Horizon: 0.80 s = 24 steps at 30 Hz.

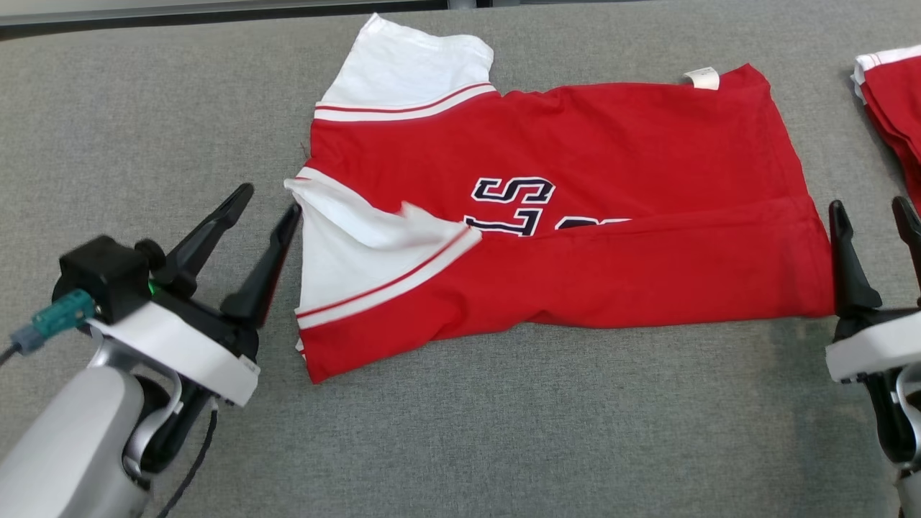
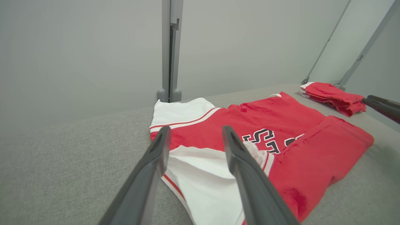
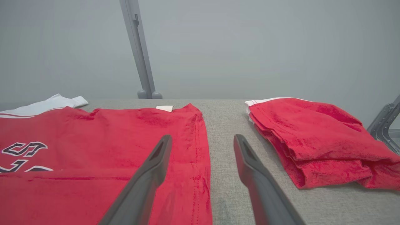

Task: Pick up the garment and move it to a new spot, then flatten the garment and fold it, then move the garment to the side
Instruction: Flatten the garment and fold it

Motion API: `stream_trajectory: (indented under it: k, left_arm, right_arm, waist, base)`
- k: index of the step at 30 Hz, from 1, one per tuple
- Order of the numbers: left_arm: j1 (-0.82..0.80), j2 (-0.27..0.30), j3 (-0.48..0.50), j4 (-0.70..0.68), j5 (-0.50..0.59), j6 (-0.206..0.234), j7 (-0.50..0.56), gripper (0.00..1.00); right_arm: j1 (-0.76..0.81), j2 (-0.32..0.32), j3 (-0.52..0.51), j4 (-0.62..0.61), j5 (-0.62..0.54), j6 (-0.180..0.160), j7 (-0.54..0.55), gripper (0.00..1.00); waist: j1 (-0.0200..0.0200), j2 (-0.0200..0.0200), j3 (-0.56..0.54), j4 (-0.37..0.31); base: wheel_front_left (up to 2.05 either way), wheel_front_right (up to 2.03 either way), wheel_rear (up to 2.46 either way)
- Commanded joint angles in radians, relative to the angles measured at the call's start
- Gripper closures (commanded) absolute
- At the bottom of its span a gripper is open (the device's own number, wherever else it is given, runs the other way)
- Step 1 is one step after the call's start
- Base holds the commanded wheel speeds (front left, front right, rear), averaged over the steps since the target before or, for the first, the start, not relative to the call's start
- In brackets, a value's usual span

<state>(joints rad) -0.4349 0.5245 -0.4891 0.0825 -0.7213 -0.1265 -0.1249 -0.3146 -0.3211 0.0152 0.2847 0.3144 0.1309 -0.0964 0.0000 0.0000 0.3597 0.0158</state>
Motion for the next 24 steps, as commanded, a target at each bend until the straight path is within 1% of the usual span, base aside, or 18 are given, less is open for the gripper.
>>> stream_trajectory:
  k: [1, 4, 6, 9, 12, 17, 19, 21, 23, 24]
  left_arm:
    - [0.027, 0.001, -0.006, 0.013, 0.015, 0.004, -0.016, 0.00]
    - [0.084, -0.016, -0.013, 0.002, 0.020, 0.038, -0.045, 0.00]
    - [0.141, -0.025, -0.028, -0.019, 0.008, 0.058, -0.042, 0.00]
    - [0.227, -0.019, -0.065, -0.050, -0.002, 0.075, -0.002, 0.00]
    - [0.281, -0.017, -0.089, -0.067, -0.032, 0.082, 0.042, 0.00]
    - [0.285, -0.005, -0.093, -0.050, -0.039, 0.099, 0.080, 0.00]
    - [0.270, -0.006, -0.092, -0.023, -0.040, 0.107, 0.095, 0.00]
    - [0.249, 0.007, -0.105, 0.013, -0.016, 0.111, 0.119, 0.00]
    - [0.224, 0.008, -0.121, 0.040, -0.001, 0.097, 0.132, 0.00]
    - [0.214, 0.006, -0.124, 0.051, 0.000, 0.090, 0.134, 0.05]
  right_arm:
    - [0.021, -0.005, -0.007, 0.013, -0.003, -0.001, -0.044, 0.00]
    - [0.063, -0.008, -0.012, 0.027, -0.014, -0.001, -0.096, 0.00]
    - [0.092, -0.002, -0.014, 0.030, -0.018, -0.001, -0.114, 0.00]
    - [0.135, 0.009, -0.014, 0.028, -0.012, -0.001, -0.131, 0.00]
    - [0.157, 0.023, -0.014, 0.026, -0.015, -0.001, -0.137, 0.00]
    - [0.159, 0.026, -0.002, 0.032, -0.028, -0.001, -0.133, 0.00]
    - [0.146, 0.028, 0.007, 0.038, -0.028, -0.001, -0.132, 0.00]
    - [0.135, 0.028, 0.018, 0.044, -0.033, -0.001, -0.128, 0.00]
    - [0.125, 0.027, 0.025, 0.048, -0.036, -0.001, -0.125, 0.00]
    - [0.122, 0.028, 0.031, 0.050, -0.033, -0.001, -0.124, 0.00]
  waist:
    - [0.0000, 0.0000, -0.006, 0.000]
    - [0.0000, 0.0000, -0.021, 0.000]
    - [0.0000, 0.0000, -0.029, -0.001]
    - [0.0000, 0.0000, -0.036, -0.002]
    - [0.0000, 0.0000, -0.040, -0.004]
    - [0.0000, 0.0000, -0.036, -0.003]
    - [0.0000, 0.0000, -0.033, -0.004]
    - [0.0000, 0.0000, -0.029, -0.005]
    - [0.0000, 0.0000, -0.024, -0.007]
    - [0.0000, 0.0000, -0.022, -0.008]
  base:
    - [0.00, 0.00, 0.00]
    - [0.00, 0.00, 0.00]
    - [0.00, 0.00, 0.00]
    - [0.00, 0.00, 0.00]
    - [0.00, 0.00, 0.00]
    - [0.00, 0.00, 0.00]
    - [0.00, 0.00, 0.00]
    - [0.00, 0.00, 0.00]
    - [0.00, 0.00, 0.00]
    - [0.00, 0.00, 0.00]
